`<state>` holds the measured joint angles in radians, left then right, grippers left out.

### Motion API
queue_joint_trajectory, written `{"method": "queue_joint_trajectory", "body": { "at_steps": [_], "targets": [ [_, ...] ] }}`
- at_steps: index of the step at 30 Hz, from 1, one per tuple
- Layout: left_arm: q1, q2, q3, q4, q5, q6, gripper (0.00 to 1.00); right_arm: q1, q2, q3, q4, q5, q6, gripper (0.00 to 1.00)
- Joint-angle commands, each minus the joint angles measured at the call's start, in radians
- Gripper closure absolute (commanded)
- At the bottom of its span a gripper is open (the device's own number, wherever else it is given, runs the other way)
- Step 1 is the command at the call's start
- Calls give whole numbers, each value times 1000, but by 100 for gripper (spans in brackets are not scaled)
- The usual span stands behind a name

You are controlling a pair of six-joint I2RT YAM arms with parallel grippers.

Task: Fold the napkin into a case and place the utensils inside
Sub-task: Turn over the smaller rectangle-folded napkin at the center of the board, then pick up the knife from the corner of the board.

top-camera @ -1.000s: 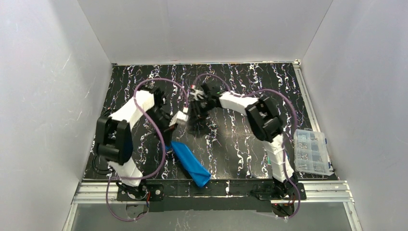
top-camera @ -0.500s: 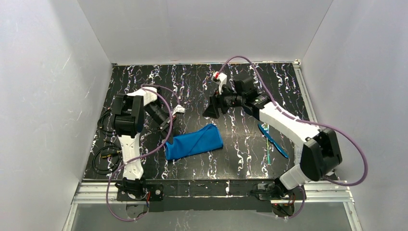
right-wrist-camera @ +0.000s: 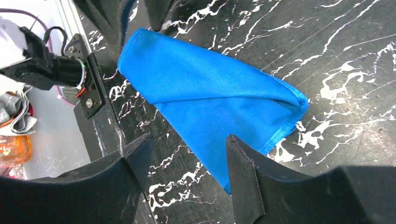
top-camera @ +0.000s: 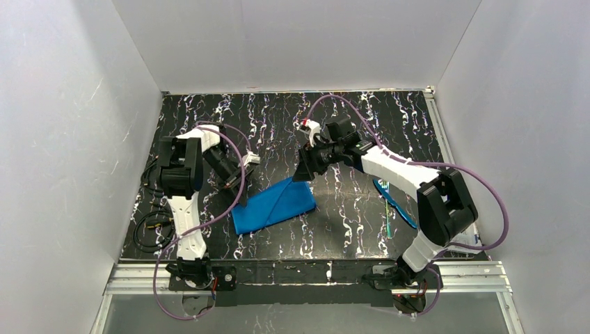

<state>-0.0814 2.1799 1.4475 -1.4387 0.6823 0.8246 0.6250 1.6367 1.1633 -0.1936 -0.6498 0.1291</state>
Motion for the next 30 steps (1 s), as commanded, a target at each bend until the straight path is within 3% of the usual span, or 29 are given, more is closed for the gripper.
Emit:
{"method": "queue_joint_trajectory", "body": {
  "at_steps": [1, 5, 10, 14, 17, 21, 24, 26, 30],
  "targets": [
    [0, -138, 22, 53, -76, -45, 7, -3, 35, 67, -48, 63, 13, 32],
    [14, -193, 77, 88, -162, -89, 2, -44, 22, 67, -78, 165, 68, 29],
    [15, -268, 224, 111, -317, -157, 2, -181, -18, 51, -138, 328, 180, 26],
    [15, -351, 333, 164, -464, -216, 2, -251, -51, 56, -275, 531, 205, 30],
    [18, -413, 325, 304, -638, -328, 2, -293, -68, 39, -368, 634, 214, 35],
    [39, -422, 345, 347, -742, -416, 2, -389, -86, -19, -455, 741, 243, 47],
    [41, -443, 310, 344, -688, -417, 2, -451, -95, -71, -493, 772, 245, 57],
    [39, -462, 282, 337, -612, -427, 2, -458, -97, -89, -514, 808, 241, 59],
    [40, -496, 252, 328, -518, -447, 2, -461, -93, -111, -532, 831, 220, 47]
  ]
}}
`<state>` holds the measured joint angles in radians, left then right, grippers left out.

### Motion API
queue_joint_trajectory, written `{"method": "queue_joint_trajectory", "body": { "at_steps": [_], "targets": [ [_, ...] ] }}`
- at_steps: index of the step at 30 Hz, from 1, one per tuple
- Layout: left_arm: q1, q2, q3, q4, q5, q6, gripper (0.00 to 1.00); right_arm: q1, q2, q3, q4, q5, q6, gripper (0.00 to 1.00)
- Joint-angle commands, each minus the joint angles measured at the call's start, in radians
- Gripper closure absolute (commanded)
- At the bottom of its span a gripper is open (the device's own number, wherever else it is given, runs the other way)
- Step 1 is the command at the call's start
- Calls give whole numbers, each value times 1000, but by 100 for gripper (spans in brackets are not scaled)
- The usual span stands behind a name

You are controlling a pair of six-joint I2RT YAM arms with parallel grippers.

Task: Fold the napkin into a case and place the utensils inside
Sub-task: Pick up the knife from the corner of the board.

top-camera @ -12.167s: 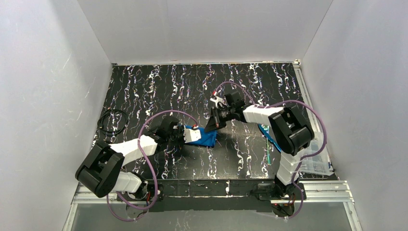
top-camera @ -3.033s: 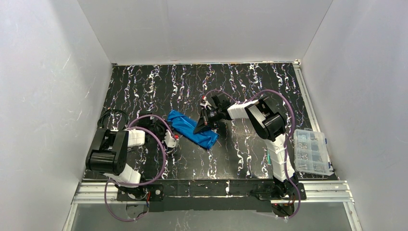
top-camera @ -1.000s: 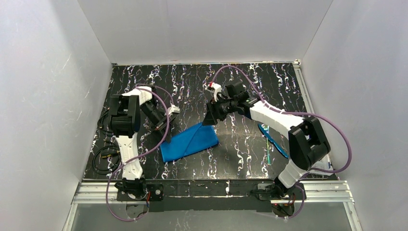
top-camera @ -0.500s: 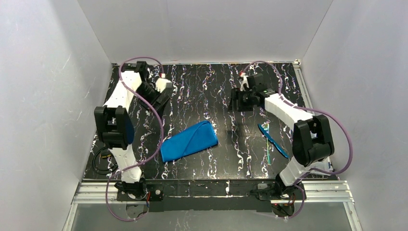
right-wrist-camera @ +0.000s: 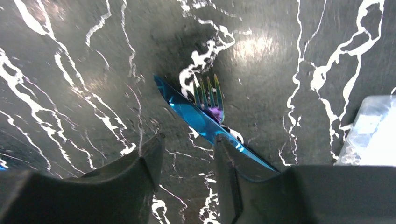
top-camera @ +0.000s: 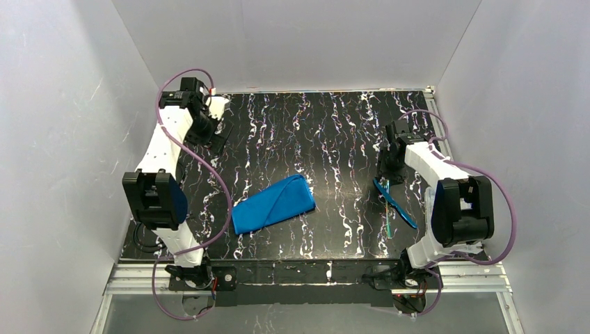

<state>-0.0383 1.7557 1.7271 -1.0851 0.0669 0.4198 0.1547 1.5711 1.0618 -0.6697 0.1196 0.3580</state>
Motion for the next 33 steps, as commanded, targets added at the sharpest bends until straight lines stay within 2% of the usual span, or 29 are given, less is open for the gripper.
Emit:
{"method": "queue_joint_trajectory", "body": {
  "at_steps": [1, 6, 12, 21, 24, 28, 33],
  "targets": [
    [-3, -80, -32, -25, 104, -43, 2, 10, -23, -15, -59, 57, -16, 46],
    [-3, -110, -47, -39, 127, -30, 1, 10, 13, -38, -60, 2, -32, 45],
    [-4, -150, -50, -41, 154, -31, 2, 10, 31, -49, -62, 51, -36, 43],
    [-3, -163, -15, -58, 161, -36, 2, 10, 114, -33, -54, 53, -43, 48],
    [-3, -163, 7, -64, 164, -39, 2, 10, 142, -19, -46, 51, -43, 54],
    [-3, -163, 28, -75, 179, -47, 2, 10, 162, 4, -42, 50, -34, 69],
    [-3, -160, 35, -76, 175, -47, 2, 10, 176, 23, -31, 34, -26, 75]
  ]
}}
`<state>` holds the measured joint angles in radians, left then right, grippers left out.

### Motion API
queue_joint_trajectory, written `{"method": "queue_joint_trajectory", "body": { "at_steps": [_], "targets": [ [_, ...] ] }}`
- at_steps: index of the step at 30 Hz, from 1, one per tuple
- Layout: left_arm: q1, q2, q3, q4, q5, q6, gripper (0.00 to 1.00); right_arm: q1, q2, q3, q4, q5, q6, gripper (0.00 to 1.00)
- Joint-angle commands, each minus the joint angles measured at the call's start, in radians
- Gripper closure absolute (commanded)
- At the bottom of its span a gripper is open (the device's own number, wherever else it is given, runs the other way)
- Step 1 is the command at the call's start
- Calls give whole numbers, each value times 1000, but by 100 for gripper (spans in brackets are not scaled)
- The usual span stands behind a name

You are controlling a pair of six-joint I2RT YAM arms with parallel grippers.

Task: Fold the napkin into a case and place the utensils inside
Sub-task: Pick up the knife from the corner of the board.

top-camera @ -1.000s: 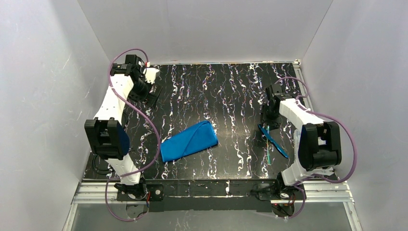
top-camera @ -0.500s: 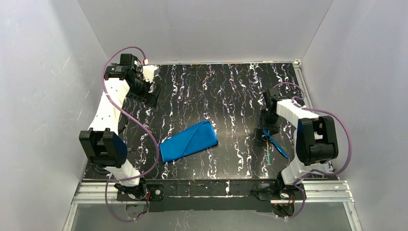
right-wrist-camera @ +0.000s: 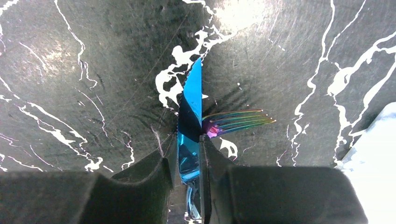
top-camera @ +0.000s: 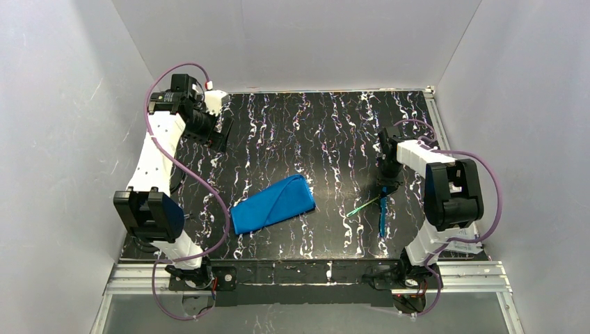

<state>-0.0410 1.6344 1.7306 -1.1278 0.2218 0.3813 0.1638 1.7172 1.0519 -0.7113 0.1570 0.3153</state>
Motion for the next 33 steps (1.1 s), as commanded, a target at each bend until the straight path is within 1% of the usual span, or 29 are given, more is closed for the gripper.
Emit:
{"method": "queue_joint_trajectory", "body": {
  "at_steps": [1, 4, 5, 10, 14, 18, 22, 26, 30, 33],
  "targets": [
    [0, -37, 33, -33, 20, -8, 2, 2, 29, 36, 18, -7, 21, 79],
    [0, -31, 41, -39, 24, -11, 2, 2, 23, 47, 40, -27, 36, 95],
    [0, -27, 44, -42, 26, -13, 2, 3, 23, 51, 47, -37, 41, 98],
    [0, -19, 57, -61, 42, -23, 2, 17, 18, 68, 65, -86, 72, 99],
    [-1, -19, 54, -68, 49, -24, 2, 29, -20, 71, 78, -141, 92, 99],
    [-5, -14, 52, -83, 112, -44, 2, 47, -76, 75, 88, -207, 127, 99],
    [-46, -13, 33, -93, 178, -69, 7, 52, -140, 53, 120, -233, 176, 99],
    [-115, -19, 10, -99, 153, -66, 12, 52, -182, 29, 144, -227, 193, 99],
    [-173, -28, -12, -108, 144, -66, 17, 51, -174, 10, 152, -245, 192, 99],
    [-197, -34, -15, -114, 150, -70, 20, 53, -191, -6, 186, -300, 216, 99]
  ]
}}
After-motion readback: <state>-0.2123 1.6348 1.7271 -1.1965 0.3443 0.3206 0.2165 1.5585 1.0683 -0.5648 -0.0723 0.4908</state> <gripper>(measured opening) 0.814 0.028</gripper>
